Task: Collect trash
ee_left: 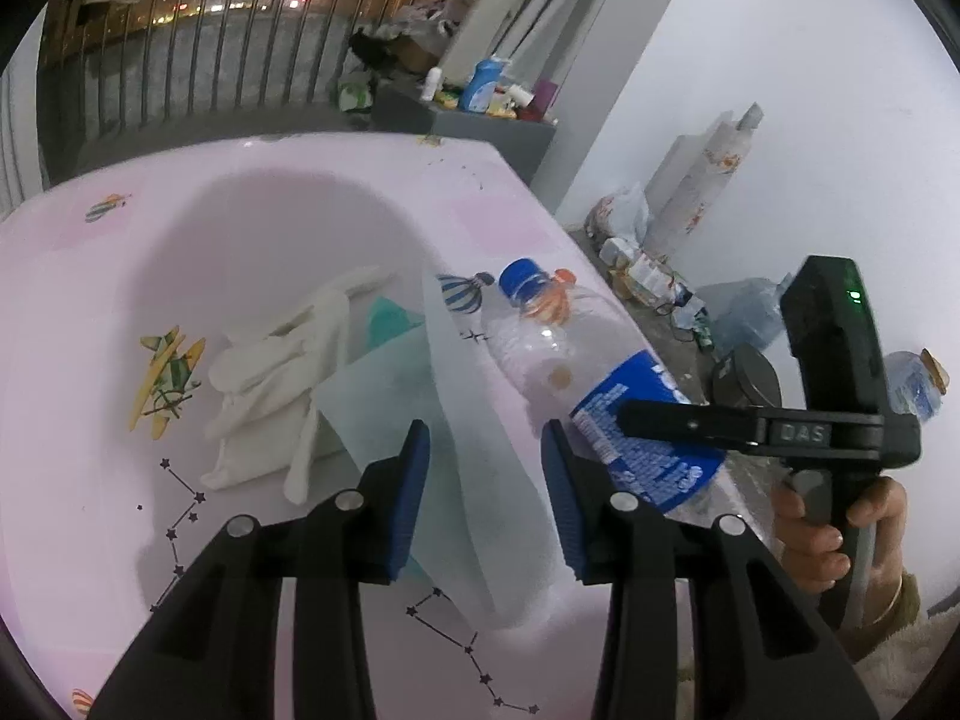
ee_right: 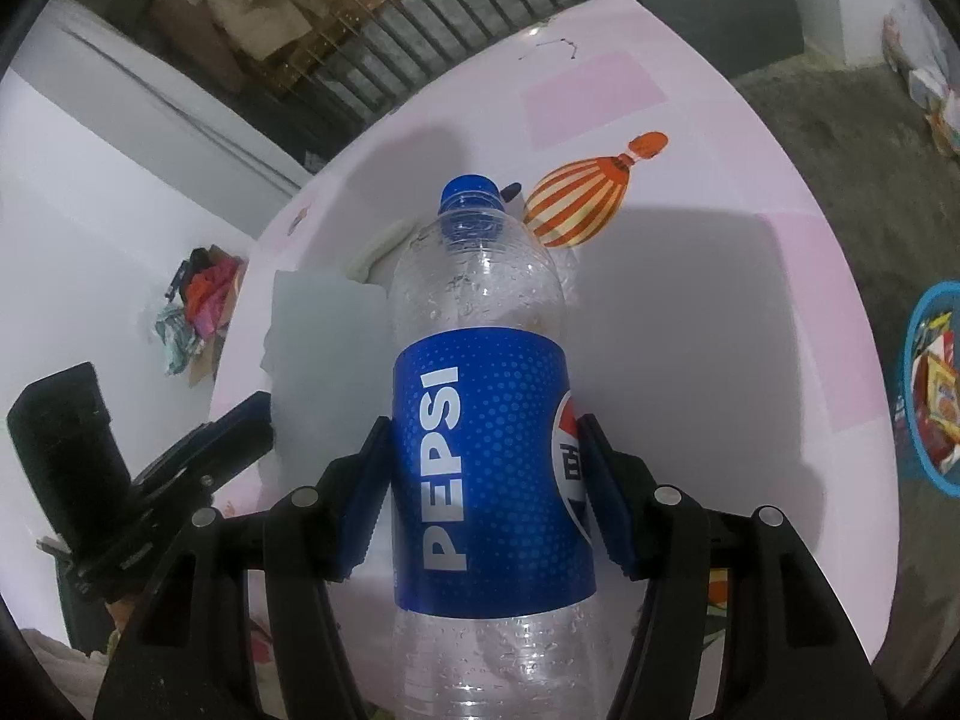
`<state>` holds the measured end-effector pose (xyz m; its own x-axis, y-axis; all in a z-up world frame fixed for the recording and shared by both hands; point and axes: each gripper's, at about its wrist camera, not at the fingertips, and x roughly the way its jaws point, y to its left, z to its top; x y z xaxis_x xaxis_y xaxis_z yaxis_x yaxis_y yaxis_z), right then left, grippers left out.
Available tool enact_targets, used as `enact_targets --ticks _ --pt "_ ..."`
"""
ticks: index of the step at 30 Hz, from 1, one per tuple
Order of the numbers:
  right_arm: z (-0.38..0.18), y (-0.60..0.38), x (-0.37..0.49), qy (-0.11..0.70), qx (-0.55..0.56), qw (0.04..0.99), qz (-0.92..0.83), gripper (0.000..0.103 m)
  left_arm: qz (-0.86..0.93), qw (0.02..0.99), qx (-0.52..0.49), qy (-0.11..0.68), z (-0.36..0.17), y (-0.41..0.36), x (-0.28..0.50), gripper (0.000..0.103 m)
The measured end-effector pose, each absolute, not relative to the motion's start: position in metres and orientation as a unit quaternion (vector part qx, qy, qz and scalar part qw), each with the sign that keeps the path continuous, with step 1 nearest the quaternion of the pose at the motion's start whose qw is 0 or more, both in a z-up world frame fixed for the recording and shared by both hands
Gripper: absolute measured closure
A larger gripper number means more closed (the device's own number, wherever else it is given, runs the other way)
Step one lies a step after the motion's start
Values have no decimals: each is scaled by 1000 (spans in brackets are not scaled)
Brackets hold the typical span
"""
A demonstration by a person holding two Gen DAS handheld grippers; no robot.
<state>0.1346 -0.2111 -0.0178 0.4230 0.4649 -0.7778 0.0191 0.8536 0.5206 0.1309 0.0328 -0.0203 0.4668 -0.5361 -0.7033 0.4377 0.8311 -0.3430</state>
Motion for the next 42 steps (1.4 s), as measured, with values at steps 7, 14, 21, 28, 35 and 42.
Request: enact_targets --ticks 7,14,21,28,35,42 --pt "-19 -206 135 517 236 811 140 46 -297 849 -57 434 -23 26 137 65" --pt "-17 -219 129 515 243 810 144 46 -329 850 -41 410 -17 16 127 66" --pt "-17 -220 129 514 243 810 144 46 -316 848 -31 423 -22 12 137 83" --pt "-16 -220 128 512 242 812 142 47 -310 846 -45 432 -24 15 142 103" --pt "-3 -226 122 492 256 819 149 47 -330 858 -50 390 13 23 129 103" --pt "28 -241 108 440 286 835 167 47 -371 863 -75 334 78 37 117 103"
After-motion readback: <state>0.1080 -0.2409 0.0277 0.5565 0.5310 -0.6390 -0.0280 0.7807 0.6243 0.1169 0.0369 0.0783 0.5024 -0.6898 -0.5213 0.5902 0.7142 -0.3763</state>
